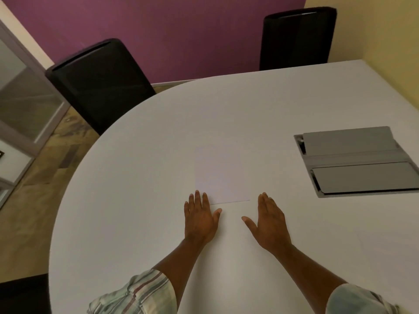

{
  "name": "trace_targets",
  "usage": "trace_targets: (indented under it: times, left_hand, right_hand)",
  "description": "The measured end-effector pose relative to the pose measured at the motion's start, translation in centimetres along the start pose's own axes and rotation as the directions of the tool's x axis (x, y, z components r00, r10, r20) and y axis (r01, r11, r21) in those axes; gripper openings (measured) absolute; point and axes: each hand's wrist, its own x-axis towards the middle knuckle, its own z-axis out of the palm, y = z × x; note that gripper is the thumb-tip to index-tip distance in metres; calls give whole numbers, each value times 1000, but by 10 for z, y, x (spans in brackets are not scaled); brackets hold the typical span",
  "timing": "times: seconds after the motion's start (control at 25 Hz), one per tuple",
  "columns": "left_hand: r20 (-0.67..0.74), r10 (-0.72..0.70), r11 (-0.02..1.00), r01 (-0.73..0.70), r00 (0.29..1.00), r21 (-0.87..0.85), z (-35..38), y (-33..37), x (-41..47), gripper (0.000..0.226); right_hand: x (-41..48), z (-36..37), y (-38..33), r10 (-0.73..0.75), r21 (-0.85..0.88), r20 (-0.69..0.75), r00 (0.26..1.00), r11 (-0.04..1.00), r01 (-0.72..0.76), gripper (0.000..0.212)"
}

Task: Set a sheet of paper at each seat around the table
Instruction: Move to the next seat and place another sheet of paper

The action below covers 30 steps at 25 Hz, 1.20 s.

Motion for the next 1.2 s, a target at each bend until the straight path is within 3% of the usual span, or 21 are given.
trace_targets:
  times: [0.52, 0.76, 0.88, 1.0, 1.12, 1.2]
  left_hand:
    - [117, -266, 928, 287, 957, -238, 16, -33, 60, 80]
    - [109, -290, 868, 310, 951, -389, 16, -21, 61, 78]
    - [35, -285, 847, 269, 958, -459, 9, -13, 62, 68]
    - [9, -354, 730, 282, 935, -622, -4, -6, 75, 55]
    - [179, -442, 446, 389, 879, -806, -20, -6, 102, 47]
    - [226, -479, 402, 441, 848, -803, -27, -9, 120, 41]
  right_hand:
    - [79, 49, -36, 30, -172, 179, 983, 985, 1, 91]
    - [77, 58, -34, 39, -209, 214, 976, 978, 7, 93]
    - [76, 57, -35, 40, -209, 221, 974, 978, 8, 93]
    - [75, 56, -35, 32, -224, 231, 972, 974, 21, 94]
    - [75, 55, -34, 28, -216, 240, 970, 976, 25, 94]
    - [75, 56, -33, 26, -219, 239, 971, 975, 28, 95]
